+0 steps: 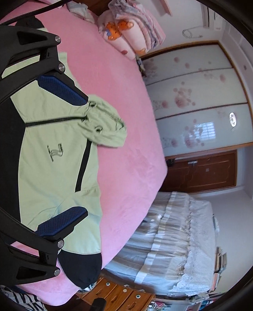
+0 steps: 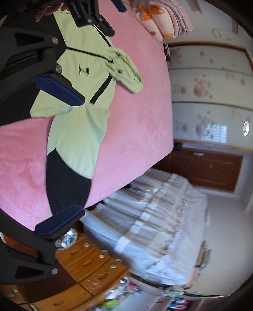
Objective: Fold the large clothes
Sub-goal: 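Grasp the black sleeve cuff with the right gripper and lift it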
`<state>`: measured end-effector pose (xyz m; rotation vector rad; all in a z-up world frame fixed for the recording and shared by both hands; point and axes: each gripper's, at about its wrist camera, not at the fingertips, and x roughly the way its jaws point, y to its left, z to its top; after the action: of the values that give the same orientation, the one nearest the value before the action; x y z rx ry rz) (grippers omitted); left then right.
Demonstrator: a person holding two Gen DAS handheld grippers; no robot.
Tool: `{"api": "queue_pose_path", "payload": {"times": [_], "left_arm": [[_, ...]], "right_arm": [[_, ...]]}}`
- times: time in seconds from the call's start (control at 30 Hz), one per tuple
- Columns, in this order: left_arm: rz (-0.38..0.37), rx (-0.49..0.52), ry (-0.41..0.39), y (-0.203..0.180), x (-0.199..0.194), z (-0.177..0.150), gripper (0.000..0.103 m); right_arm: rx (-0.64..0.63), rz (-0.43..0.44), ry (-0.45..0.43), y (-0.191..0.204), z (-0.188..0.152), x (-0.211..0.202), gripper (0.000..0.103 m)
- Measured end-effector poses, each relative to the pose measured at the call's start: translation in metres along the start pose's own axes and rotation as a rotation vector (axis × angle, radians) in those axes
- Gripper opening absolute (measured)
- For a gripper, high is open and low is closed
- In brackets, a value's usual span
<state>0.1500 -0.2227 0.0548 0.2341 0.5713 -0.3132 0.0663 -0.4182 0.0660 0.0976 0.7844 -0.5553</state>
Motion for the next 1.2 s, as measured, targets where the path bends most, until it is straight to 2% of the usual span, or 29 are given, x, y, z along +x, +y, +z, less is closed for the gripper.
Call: {"api": "queue_pose_path", "payload": {"times": [0.17,0.27,0.37,0.5,0.67,0.77,0.83,0.87,0.9,0.93,1.0,1.03,1.1,1.2], "left_arm": [[-0.075,0.005,0.104,-0.033,0.066,-0.005,0.103],[-0.119,0.01,0.117,-0.053,0.088,-0.015,0.103],[-0.172,0.011,0.114,-0.071,0.102,-0.024,0.103],[-0.189,0.008,0.146,-0.094,0.128,-0.033,0.103],[-0.217,-0.036,0.231,-0.109,0.16,-0.039,0.103],[-0.233,-0.055,0.274,-0.117,0.174,-0.043,0.103],[-0.255,-0.052,0.321,-0.124,0.182,-0.045,0.103],[-0.249,-0.049,0.342,-0.128,0.187,-0.047,0.103],[-0.236,-0.049,0.35,-0.13,0.189,-0.049,0.103],[-0.225,-0.053,0.368,-0.13,0.191,-0.051,0.103],[-0.271,-0.07,0.44,-0.131,0.199,-0.057,0.101],[-0.295,-0.078,0.464,-0.13,0.201,-0.06,0.097],[-0.292,-0.088,0.451,-0.123,0.195,-0.063,0.097],[-0.27,-0.114,0.398,-0.101,0.176,-0.063,0.097]], "right_arm": [[0.184,-0.016,0.165,-0.075,-0.01,0.079,0.103],[0.304,-0.025,0.253,-0.117,-0.026,0.117,0.103],[0.495,0.005,0.35,-0.166,-0.051,0.16,0.099],[0.762,0.045,0.424,-0.217,-0.095,0.203,0.095],[0.96,0.103,0.474,-0.236,-0.136,0.232,0.091],[1.0,0.112,0.492,-0.236,-0.147,0.246,0.088],[1.009,0.1,0.466,-0.234,-0.15,0.25,0.087],[1.006,0.093,0.457,-0.233,-0.149,0.249,0.081],[1.001,0.086,0.446,-0.231,-0.147,0.25,0.069],[0.989,0.078,0.44,-0.23,-0.145,0.252,0.062],[0.955,0.052,0.434,-0.227,-0.141,0.256,0.014],[0.954,0.065,0.423,-0.228,-0.14,0.257,0.01],[0.952,0.081,0.357,-0.225,-0.133,0.247,0.007],[0.822,0.106,0.218,-0.198,-0.103,0.214,0.006]]}}
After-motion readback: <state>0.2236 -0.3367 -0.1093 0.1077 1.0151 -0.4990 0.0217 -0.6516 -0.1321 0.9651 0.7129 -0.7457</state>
